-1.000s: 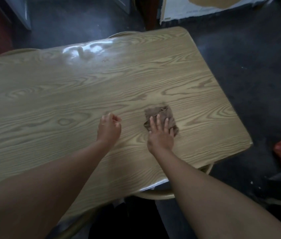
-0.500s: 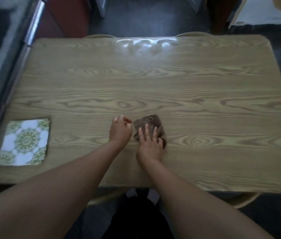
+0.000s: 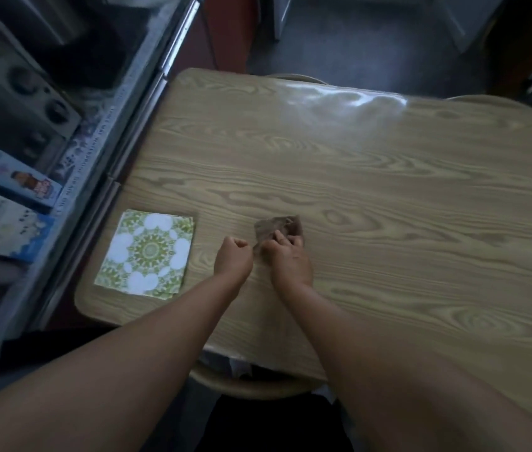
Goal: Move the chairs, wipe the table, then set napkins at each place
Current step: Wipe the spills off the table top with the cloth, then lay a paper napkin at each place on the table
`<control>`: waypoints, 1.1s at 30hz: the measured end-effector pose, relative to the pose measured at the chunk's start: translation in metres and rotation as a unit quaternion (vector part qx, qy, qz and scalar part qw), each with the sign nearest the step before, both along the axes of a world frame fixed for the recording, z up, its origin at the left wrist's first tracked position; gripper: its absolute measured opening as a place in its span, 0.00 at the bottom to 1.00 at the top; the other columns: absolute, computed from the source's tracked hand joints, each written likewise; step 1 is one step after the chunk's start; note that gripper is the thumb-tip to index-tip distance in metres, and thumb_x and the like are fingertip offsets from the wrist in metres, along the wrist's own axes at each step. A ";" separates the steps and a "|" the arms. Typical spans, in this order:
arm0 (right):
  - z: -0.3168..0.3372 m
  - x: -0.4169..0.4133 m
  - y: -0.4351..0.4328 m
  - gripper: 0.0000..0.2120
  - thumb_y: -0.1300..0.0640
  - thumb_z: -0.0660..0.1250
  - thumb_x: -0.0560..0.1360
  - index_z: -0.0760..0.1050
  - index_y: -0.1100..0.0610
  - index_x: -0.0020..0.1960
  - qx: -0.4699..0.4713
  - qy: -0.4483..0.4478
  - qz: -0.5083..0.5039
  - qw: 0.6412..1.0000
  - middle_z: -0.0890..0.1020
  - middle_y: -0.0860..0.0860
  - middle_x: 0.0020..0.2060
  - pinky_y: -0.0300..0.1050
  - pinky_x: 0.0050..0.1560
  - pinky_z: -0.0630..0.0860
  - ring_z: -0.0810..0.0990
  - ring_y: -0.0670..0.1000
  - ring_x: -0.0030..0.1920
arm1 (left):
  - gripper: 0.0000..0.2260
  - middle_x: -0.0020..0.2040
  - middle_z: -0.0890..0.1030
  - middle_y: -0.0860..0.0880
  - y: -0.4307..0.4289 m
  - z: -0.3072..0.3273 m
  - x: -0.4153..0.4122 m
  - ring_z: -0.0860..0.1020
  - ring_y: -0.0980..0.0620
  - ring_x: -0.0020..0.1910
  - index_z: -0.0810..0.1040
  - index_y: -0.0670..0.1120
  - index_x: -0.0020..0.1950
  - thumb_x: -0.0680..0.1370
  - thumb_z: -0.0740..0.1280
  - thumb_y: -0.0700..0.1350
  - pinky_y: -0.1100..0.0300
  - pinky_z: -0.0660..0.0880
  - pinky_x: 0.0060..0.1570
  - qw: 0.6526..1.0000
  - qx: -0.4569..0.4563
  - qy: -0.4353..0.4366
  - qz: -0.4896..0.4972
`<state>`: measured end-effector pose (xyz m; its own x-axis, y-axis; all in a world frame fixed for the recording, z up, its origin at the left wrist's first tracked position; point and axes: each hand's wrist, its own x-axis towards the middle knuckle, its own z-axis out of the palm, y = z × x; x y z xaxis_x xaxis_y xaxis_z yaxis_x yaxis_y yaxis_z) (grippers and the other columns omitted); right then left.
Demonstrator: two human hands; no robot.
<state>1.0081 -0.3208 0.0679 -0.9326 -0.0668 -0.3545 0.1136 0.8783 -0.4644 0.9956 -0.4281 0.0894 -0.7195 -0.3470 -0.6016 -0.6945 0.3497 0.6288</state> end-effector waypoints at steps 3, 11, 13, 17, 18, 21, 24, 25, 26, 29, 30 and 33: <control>0.016 -0.026 -0.051 0.15 0.60 0.64 0.75 0.79 0.49 0.60 -0.095 0.003 -0.112 0.989 0.78 0.51 0.64 0.42 0.57 0.71 0.73 0.56 0.62 | 0.06 0.54 0.81 0.43 -0.040 0.006 -0.016 0.81 0.41 0.52 0.73 0.49 0.50 0.75 0.60 0.44 0.46 0.77 0.57 1.000 0.023 -0.004 0.009; 0.088 -0.131 -0.143 0.22 0.65 0.66 0.72 0.78 0.51 0.64 -0.262 0.051 -0.265 0.927 0.83 0.54 0.57 0.39 0.57 0.70 0.79 0.55 0.60 | 0.10 0.56 0.80 0.45 -0.136 0.021 -0.051 0.79 0.43 0.54 0.75 0.45 0.58 0.79 0.58 0.43 0.46 0.76 0.57 0.999 0.008 0.048 0.021; 0.101 -0.148 -0.161 0.23 0.65 0.65 0.72 0.77 0.50 0.64 -0.257 0.085 -0.232 0.934 0.81 0.54 0.59 0.39 0.57 0.69 0.78 0.55 0.60 | 0.11 0.56 0.79 0.45 -0.154 0.024 -0.055 0.79 0.44 0.54 0.74 0.44 0.60 0.81 0.57 0.44 0.47 0.76 0.55 0.998 0.006 0.055 0.021; 0.108 -0.164 -0.190 0.21 0.58 0.69 0.73 0.74 0.47 0.66 -0.195 0.066 -0.144 0.968 0.76 0.52 0.64 0.43 0.61 0.71 0.75 0.54 0.63 | 0.10 0.55 0.79 0.46 -0.185 0.025 -0.058 0.80 0.45 0.51 0.73 0.45 0.60 0.81 0.57 0.43 0.53 0.75 0.45 0.998 -0.010 0.060 0.025; 0.104 -0.162 -0.192 0.21 0.57 0.69 0.73 0.75 0.46 0.65 -0.181 0.060 -0.136 0.972 0.76 0.52 0.64 0.45 0.62 0.71 0.75 0.55 0.63 | 0.09 0.55 0.79 0.47 -0.191 0.024 -0.057 0.80 0.45 0.51 0.73 0.46 0.59 0.80 0.58 0.42 0.56 0.73 0.41 0.998 -0.019 0.062 0.028; 0.092 -0.148 -0.197 0.17 0.51 0.69 0.73 0.76 0.42 0.61 -0.130 0.043 -0.141 0.980 0.79 0.51 0.61 0.50 0.63 0.72 0.76 0.56 0.63 | 0.09 0.54 0.79 0.47 -0.211 0.025 -0.052 0.79 0.46 0.47 0.74 0.45 0.58 0.79 0.59 0.40 0.60 0.69 0.33 0.996 -0.052 0.063 0.039; 0.073 -0.120 -0.192 0.17 0.51 0.69 0.73 0.75 0.43 0.61 -0.093 -0.035 -0.163 0.982 0.80 0.49 0.60 0.55 0.64 0.70 0.74 0.55 0.64 | 0.10 0.53 0.77 0.48 -0.230 0.022 -0.041 0.76 0.50 0.41 0.75 0.45 0.58 0.79 0.60 0.39 0.61 0.68 0.31 0.993 -0.096 0.040 0.057; 0.066 -0.110 -0.190 0.16 0.52 0.69 0.73 0.75 0.43 0.61 -0.094 -0.053 -0.179 0.978 0.80 0.48 0.60 0.56 0.65 0.69 0.74 0.54 0.64 | 0.10 0.54 0.78 0.48 -0.236 0.020 -0.037 0.77 0.49 0.41 0.75 0.46 0.58 0.78 0.61 0.39 0.60 0.71 0.33 0.992 -0.110 0.030 0.062; 0.060 -0.100 -0.188 0.16 0.53 0.68 0.73 0.76 0.43 0.60 -0.095 -0.068 -0.194 0.974 0.79 0.47 0.60 0.57 0.65 0.68 0.75 0.52 0.63 | 0.10 0.56 0.78 0.47 -0.242 0.016 -0.033 0.79 0.47 0.44 0.75 0.46 0.58 0.78 0.61 0.40 0.58 0.73 0.37 0.990 -0.123 0.019 0.067; 0.046 -0.077 -0.182 0.11 0.53 0.67 0.72 0.77 0.45 0.54 -0.102 -0.101 -0.235 0.961 0.81 0.47 0.56 0.56 0.62 0.72 0.78 0.52 0.59 | 0.10 0.61 0.77 0.45 -0.254 0.007 -0.023 0.79 0.43 0.50 0.74 0.47 0.57 0.77 0.62 0.40 0.55 0.75 0.44 0.988 -0.137 -0.003 0.076; 0.042 -0.070 -0.180 0.09 0.53 0.67 0.72 0.78 0.46 0.51 -0.104 -0.111 -0.250 0.956 0.82 0.48 0.54 0.55 0.61 0.74 0.79 0.52 0.56 | 0.10 0.61 0.77 0.45 -0.256 0.004 -0.021 0.79 0.43 0.51 0.74 0.48 0.57 0.76 0.62 0.40 0.53 0.76 0.48 0.987 -0.139 -0.008 0.074; 0.036 -0.055 -0.173 0.04 0.52 0.66 0.71 0.79 0.48 0.44 -0.097 -0.143 -0.284 0.943 0.84 0.51 0.48 0.52 0.55 0.78 0.82 0.54 0.51 | 0.14 0.63 0.75 0.45 -0.259 0.002 -0.018 0.76 0.42 0.58 0.73 0.47 0.60 0.75 0.65 0.41 0.45 0.72 0.61 0.983 -0.176 -0.019 0.052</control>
<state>0.9535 -0.4940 0.1043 -0.7047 0.3262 -0.6301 0.6861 0.5396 -0.4880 0.9780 -0.6873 0.0916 -0.6487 -0.6084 -0.4572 -0.7584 0.4673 0.4543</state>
